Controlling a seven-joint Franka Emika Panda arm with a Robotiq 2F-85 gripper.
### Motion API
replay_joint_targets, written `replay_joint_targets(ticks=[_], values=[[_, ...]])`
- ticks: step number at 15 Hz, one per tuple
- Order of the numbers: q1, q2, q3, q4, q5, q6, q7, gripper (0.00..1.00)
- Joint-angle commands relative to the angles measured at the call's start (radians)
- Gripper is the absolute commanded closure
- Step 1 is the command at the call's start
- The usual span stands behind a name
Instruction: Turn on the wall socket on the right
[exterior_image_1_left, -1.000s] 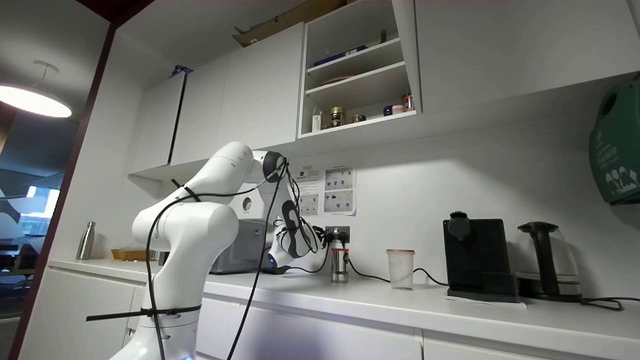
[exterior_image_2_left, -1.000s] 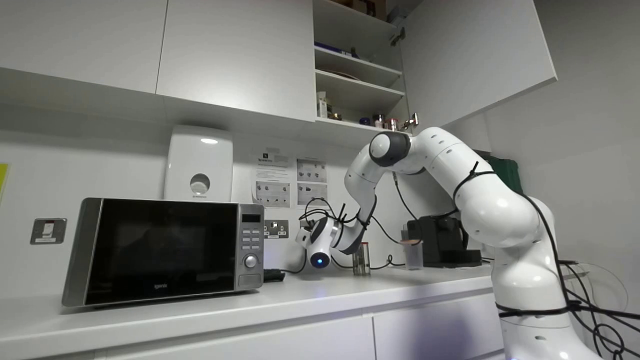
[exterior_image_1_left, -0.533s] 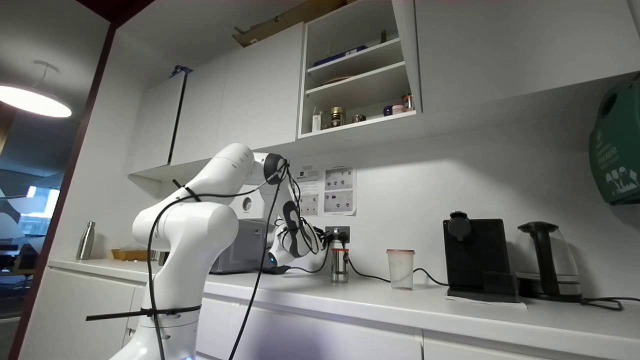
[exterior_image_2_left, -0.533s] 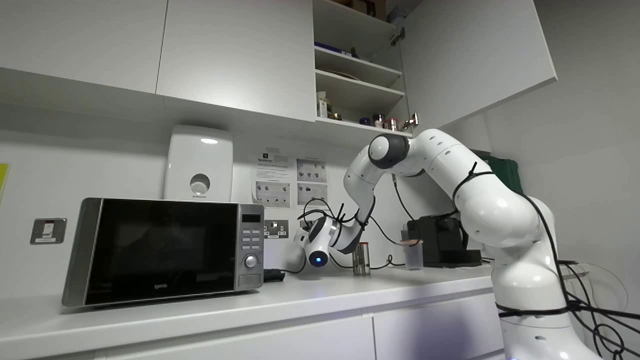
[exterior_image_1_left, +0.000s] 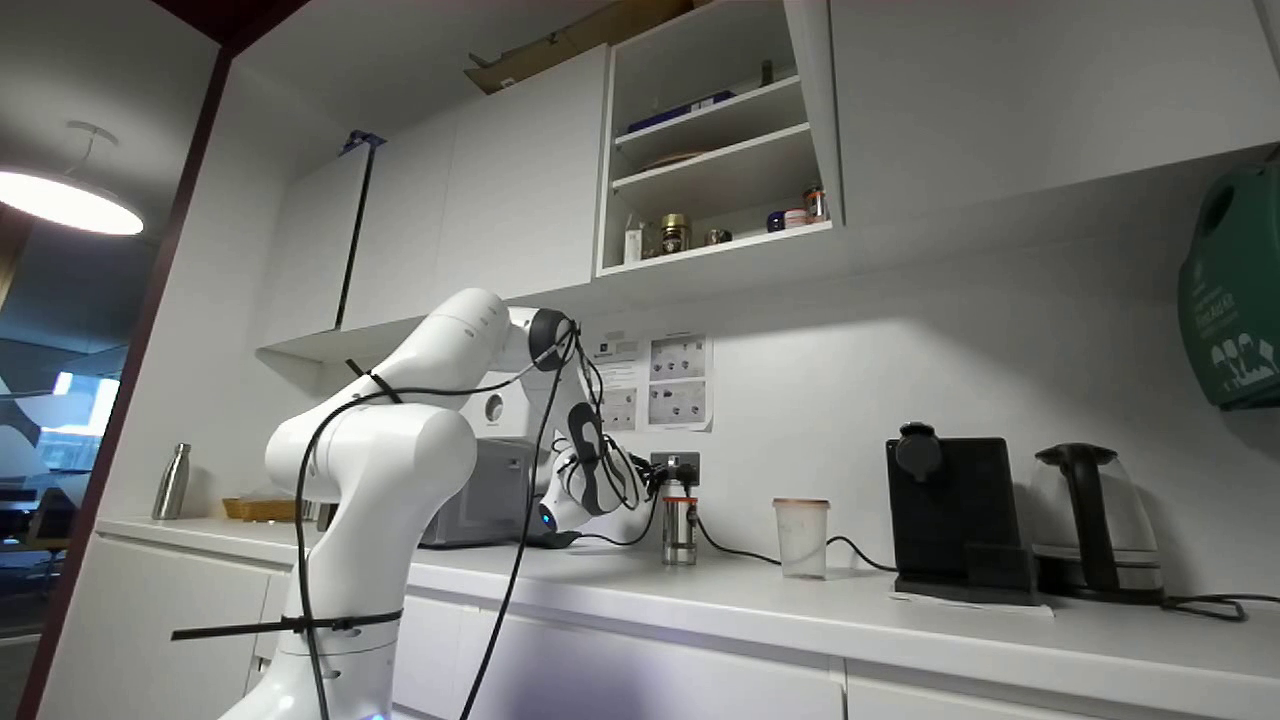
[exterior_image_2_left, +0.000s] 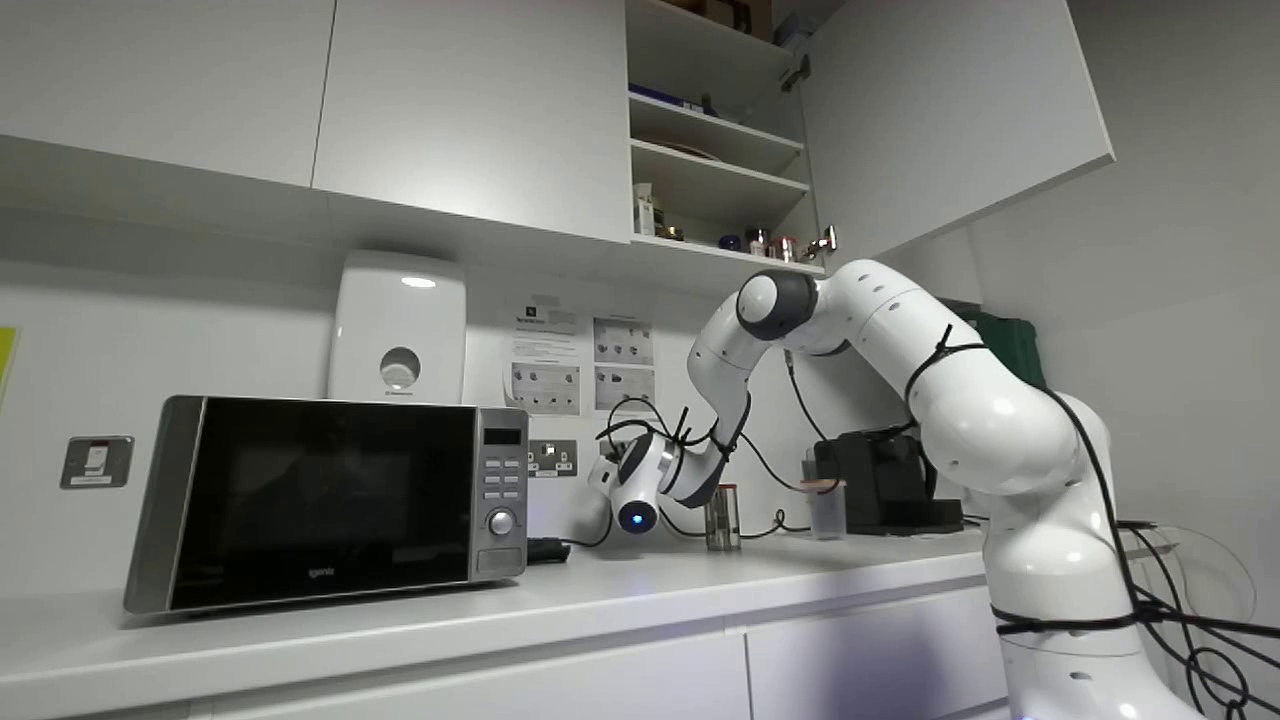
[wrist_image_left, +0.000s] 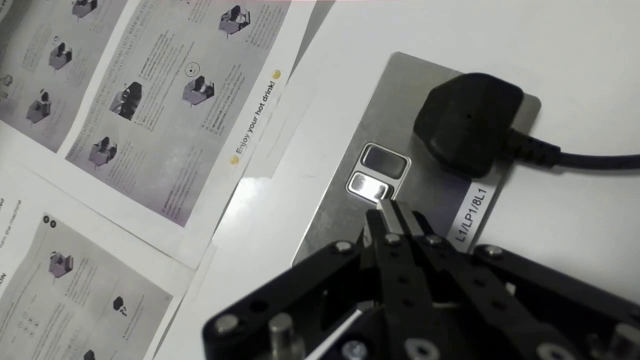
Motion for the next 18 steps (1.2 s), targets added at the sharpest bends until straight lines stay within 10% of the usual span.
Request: replay_joint_targets(ticks=[1, 13, 18], values=[[-0.031, 0.029, 0.015, 0.074, -0.004, 0.056, -0.024, 1.0], [-0.062, -0.044, 0.035, 0.015, -0.029, 0.131, 0.211, 1.0], [0.069, -0.073, -0.11, 0.009, -0.027, 0.17, 0.242, 1.0]])
